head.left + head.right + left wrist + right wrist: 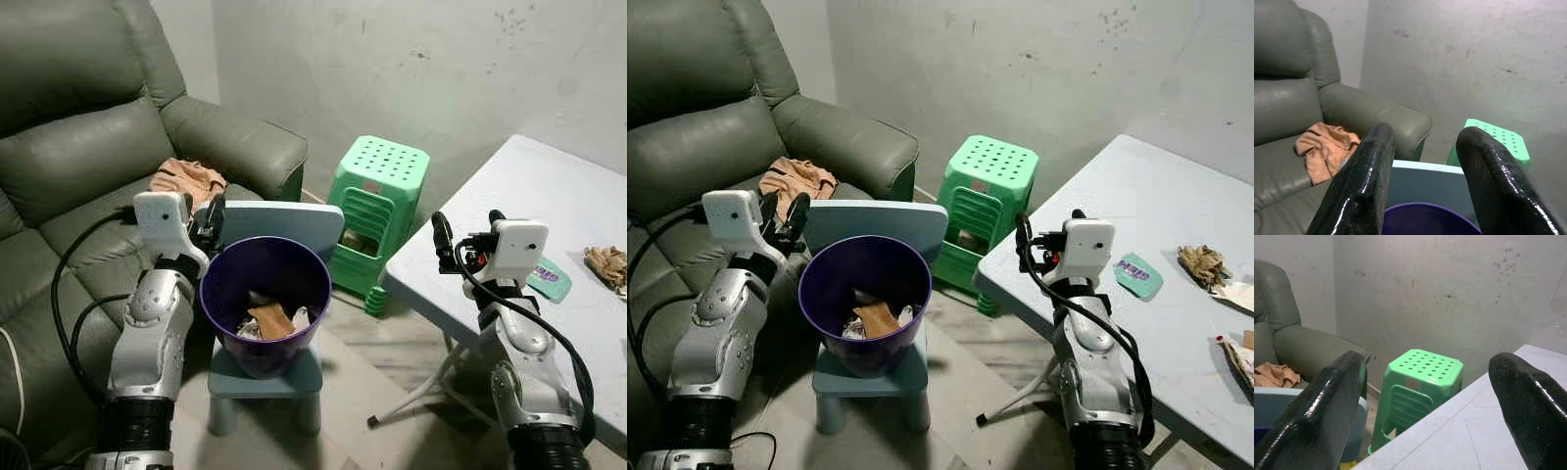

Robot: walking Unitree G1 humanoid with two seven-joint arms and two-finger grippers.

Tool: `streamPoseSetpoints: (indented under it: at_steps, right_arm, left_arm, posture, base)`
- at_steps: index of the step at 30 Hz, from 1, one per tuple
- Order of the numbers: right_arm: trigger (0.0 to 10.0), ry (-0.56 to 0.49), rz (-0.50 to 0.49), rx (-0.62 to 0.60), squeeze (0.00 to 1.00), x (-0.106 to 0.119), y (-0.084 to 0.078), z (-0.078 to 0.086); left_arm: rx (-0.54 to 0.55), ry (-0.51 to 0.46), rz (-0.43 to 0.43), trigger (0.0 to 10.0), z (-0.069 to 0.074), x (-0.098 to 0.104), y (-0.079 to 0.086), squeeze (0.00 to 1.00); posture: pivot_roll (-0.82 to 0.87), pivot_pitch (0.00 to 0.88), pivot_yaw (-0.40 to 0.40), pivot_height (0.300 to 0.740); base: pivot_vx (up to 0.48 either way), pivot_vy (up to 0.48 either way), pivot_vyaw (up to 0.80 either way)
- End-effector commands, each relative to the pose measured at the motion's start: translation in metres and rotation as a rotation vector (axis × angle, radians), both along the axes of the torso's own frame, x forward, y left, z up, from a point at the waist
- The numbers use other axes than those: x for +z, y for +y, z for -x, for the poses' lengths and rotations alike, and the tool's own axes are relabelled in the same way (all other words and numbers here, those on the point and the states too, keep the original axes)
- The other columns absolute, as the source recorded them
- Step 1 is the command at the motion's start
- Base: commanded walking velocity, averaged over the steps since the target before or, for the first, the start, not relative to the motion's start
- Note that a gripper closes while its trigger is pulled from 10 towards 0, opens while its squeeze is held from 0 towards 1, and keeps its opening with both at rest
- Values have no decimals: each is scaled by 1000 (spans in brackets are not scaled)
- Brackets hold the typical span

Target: Picking trash to rubbish bin

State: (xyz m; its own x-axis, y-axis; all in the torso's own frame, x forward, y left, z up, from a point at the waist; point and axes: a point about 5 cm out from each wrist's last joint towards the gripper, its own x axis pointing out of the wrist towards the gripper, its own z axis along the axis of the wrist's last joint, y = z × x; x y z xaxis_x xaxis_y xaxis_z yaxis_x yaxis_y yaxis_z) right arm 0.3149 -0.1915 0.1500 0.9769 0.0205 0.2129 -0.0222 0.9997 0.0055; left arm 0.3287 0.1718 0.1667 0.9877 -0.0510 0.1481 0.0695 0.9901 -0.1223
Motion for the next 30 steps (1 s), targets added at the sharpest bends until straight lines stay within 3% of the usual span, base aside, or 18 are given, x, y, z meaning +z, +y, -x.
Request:
streamPoseSetpoints:
  at_steps: [1, 30]
  right_arm:
    - [10000, 2, -21, -20, 0, -5, -5, 2]
    - [10000, -14, -30, -29, 0, -11, 2, 0]
  left_arm:
    - [-8, -4, 9, 10000, 0, 0, -1, 0]
    - [-52, -27, 26, 10000, -8, -1, -4, 0]
  posture:
    - [61, 0, -62, 740]
    - [36, 0, -56, 740]
  base:
    - [0, 0, 0]
    - [0, 0, 0]
